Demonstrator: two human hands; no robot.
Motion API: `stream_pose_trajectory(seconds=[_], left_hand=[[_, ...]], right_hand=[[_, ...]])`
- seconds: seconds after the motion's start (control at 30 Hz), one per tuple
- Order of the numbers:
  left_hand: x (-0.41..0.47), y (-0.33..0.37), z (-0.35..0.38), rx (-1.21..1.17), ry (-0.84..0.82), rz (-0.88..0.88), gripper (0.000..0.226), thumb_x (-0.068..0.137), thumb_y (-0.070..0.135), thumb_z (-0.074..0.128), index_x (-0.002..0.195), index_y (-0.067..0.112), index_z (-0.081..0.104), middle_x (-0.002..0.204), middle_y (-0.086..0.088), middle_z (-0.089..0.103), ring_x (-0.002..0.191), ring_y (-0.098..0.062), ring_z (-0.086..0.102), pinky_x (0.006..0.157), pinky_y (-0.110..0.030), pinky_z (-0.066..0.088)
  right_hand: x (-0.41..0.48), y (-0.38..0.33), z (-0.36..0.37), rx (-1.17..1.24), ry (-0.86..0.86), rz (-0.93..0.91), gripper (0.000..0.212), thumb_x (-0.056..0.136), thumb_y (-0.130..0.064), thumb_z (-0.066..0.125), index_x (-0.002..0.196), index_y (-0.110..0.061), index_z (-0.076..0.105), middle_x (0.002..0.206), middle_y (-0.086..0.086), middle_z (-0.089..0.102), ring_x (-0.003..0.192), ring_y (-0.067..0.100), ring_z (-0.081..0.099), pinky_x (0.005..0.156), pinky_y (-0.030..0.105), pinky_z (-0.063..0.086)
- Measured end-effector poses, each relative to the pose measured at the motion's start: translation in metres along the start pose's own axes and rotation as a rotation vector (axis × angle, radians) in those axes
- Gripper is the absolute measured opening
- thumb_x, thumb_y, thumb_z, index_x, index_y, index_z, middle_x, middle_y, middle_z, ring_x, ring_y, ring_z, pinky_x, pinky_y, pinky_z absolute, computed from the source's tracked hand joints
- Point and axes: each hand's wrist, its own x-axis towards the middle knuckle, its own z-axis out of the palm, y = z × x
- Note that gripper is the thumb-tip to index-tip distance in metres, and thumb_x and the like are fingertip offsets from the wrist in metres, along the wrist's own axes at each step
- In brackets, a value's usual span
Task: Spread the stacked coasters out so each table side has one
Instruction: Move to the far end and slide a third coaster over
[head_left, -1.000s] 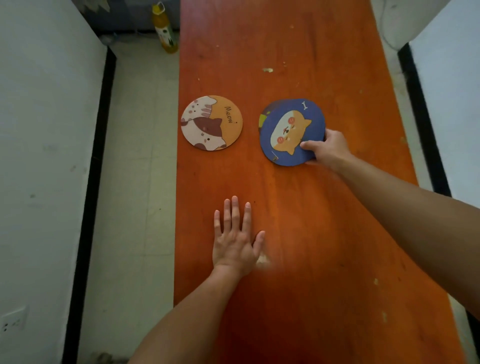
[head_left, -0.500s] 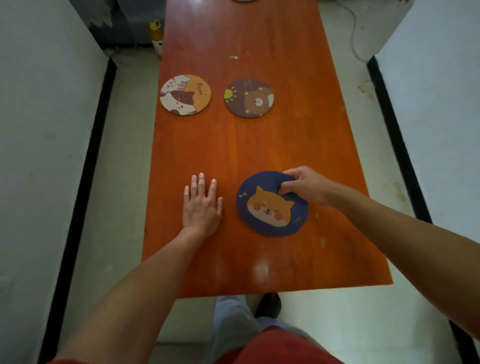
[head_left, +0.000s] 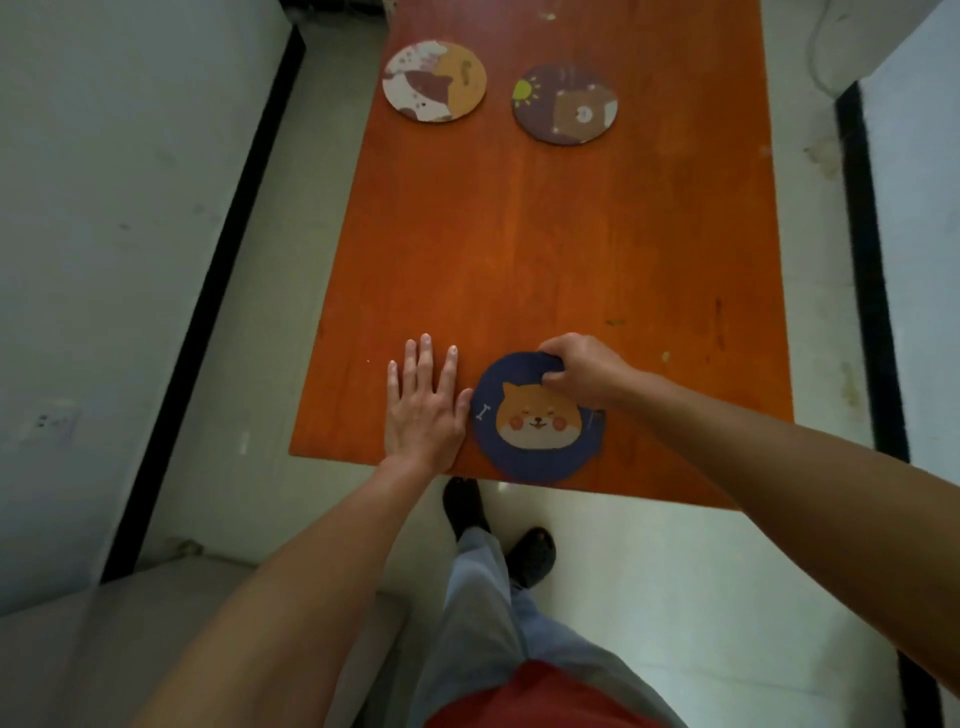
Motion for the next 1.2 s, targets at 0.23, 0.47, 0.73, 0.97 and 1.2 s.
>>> stream_pose_trajectory(seconds=[0.23,0.47,0.73,0.97,1.2], left_hand=[[0.007,0.002,0.012,0.021,0.032,-0.011,0.065,0.097,0.054,0.019,0.152,0.020,0.012,0.161,-0.016,0.005,0.147,-0.032,-0.002,0.118,-0.053,-0.002],[0.006,0.002,0.014,0.026,0.038,-0.014,0.067,0.095,0.056,0.008,0.153,0.022,0.006,0.161,-0.016,0.002,0.147,-0.031,-0.006,0.117,-0.052,-0.004],[0.005,0.002,0.014,0.021,0.039,-0.011,0.066,0.096,0.055,0.010,0.153,0.022,0.005,0.161,-0.015,0.000,0.147,-0.031,-0.008,0.117,-0.053,-0.004],[0.005,0.001,0.017,0.029,0.051,-0.004,0.065,0.097,0.054,0.012,0.153,0.022,0.006,0.161,-0.015,0.002,0.147,-0.031,-0.007,0.117,-0.053,-0.003],[0.005,0.002,0.014,0.047,0.016,0.006,0.066,0.096,0.054,0.009,0.153,0.020,0.005,0.161,-0.017,0.001,0.147,-0.033,-0.006,0.117,-0.054,-0.003]], right_hand=[[0.003,0.023,0.016,-0.133,0.242,-0.029,0.032,0.086,-0.026,0.062,0.117,-0.022,0.054,0.108,0.004,0.060,0.094,0.025,0.057,0.070,0.038,0.049],[-0.007,0.027,0.048,-0.213,0.499,0.028,0.051,0.086,-0.034,0.062,0.133,-0.022,0.046,0.114,0.006,0.052,0.103,0.024,0.049,0.072,0.038,0.051],[-0.015,0.037,0.053,-0.263,0.506,0.011,0.055,0.086,-0.040,0.062,0.136,-0.023,0.045,0.117,0.006,0.050,0.106,0.025,0.045,0.071,0.037,0.051],[-0.015,0.041,0.055,-0.364,0.473,-0.054,0.059,0.090,-0.040,0.058,0.141,-0.014,0.041,0.122,0.011,0.049,0.112,0.028,0.043,0.078,0.039,0.050],[-0.015,0.041,0.046,-0.432,0.406,-0.091,0.061,0.091,-0.042,0.055,0.142,-0.014,0.039,0.127,0.010,0.048,0.115,0.027,0.042,0.080,0.039,0.050]])
